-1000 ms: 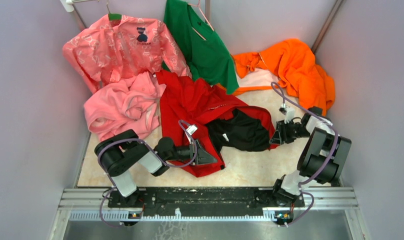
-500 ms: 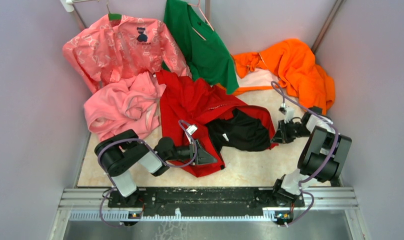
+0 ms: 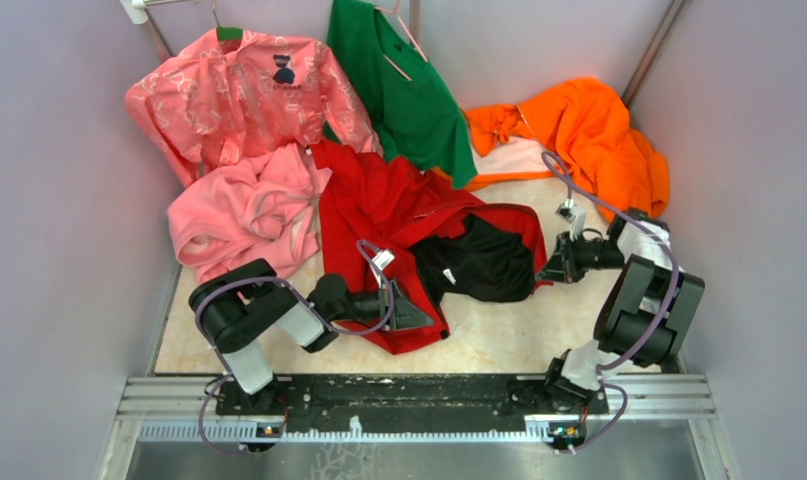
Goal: Zip up the jacket
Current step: Pick up the jacket from the center of the board.
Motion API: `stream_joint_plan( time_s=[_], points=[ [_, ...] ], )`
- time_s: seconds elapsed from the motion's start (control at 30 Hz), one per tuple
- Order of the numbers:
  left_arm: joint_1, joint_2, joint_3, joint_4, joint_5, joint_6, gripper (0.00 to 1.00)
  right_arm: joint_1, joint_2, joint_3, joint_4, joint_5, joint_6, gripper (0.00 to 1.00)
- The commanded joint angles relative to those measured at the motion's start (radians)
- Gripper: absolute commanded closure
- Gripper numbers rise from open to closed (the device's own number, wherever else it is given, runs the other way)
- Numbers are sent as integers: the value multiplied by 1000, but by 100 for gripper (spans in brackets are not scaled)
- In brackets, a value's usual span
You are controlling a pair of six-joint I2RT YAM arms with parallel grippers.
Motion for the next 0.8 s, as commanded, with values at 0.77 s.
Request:
stream_joint_plan(
  time_s=[0.77],
  points=[
    [43,-101,254,-141,25,285,100,303,-136,190,-468,-401,-437,100]
  ],
)
